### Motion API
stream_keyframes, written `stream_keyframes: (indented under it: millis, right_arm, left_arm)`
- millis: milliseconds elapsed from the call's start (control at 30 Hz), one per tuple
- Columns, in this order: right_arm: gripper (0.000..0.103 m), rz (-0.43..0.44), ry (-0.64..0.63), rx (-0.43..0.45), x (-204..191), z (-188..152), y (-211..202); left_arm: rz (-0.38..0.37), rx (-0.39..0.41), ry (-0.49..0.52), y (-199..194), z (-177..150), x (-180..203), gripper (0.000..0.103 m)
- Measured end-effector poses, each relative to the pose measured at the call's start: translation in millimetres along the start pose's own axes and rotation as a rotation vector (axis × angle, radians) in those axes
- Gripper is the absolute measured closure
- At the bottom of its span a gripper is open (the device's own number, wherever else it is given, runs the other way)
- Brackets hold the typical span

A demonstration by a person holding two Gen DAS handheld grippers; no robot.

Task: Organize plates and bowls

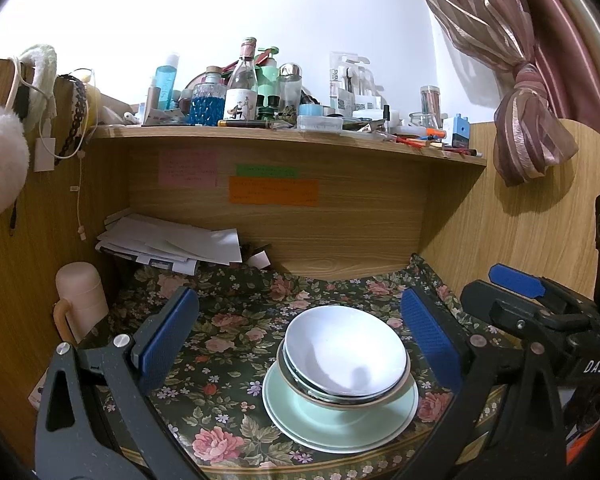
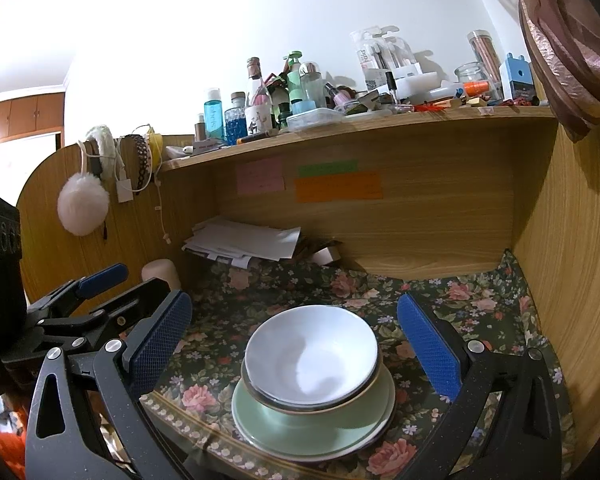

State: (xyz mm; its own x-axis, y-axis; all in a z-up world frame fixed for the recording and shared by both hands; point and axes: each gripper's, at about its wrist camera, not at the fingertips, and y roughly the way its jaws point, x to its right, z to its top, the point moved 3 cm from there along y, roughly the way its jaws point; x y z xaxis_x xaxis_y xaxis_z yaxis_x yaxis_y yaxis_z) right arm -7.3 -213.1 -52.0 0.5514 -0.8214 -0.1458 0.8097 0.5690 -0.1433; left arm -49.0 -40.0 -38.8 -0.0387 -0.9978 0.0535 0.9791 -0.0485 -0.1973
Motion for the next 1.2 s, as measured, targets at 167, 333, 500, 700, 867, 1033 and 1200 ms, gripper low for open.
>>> stream_keyframes:
  millis: [167, 333, 500, 700, 867, 1033, 1200]
  right_arm:
    - [0.0, 0.005, 0.0, -0.004, 0.3, 0.1, 1.2]
    - [0.0, 0.007, 0.004, -0.006, -0.6, 0.0, 1.7]
    - [0.0, 0.007, 0.013, -0.01, -1.4, -2.2, 3.1]
    - [0.0, 0.005, 0.009, -0.009, -2.1, -2.6, 3.0]
    - [0.0, 0.006, 0.009, -0.007, -2.3, -2.8, 2.6]
    - [0.0, 0.01, 0.007, -0.011, -2.7, -3.0, 2.6]
    - [0.0, 0.01, 0.007, -0.008, -3.7, -2.6, 2.6]
  left_arm:
    - [-0.005, -0.002, -0.001, -0.1, 0.2, -0.8, 0.0]
    - [-0.008, -0.004, -0.001, 0.0, 0.1, -0.8, 0.0]
    - [-0.01, -0.004, -0.002, 0.2, -0.2, -0.7, 0.0]
    - [-0.01, -0.007, -0.004, 1.2, -0.8, -0.2, 0.0]
    - [-0.012, -0.01, -0.006, 2.3, -1.1, 1.6, 0.0]
    - [-0.019, -0.008, -0.005, 2.5, -1.0, 3.0, 0.0]
    - [-0.027, -0.012, -0.007, 2.9, -0.9, 4.3, 0.0]
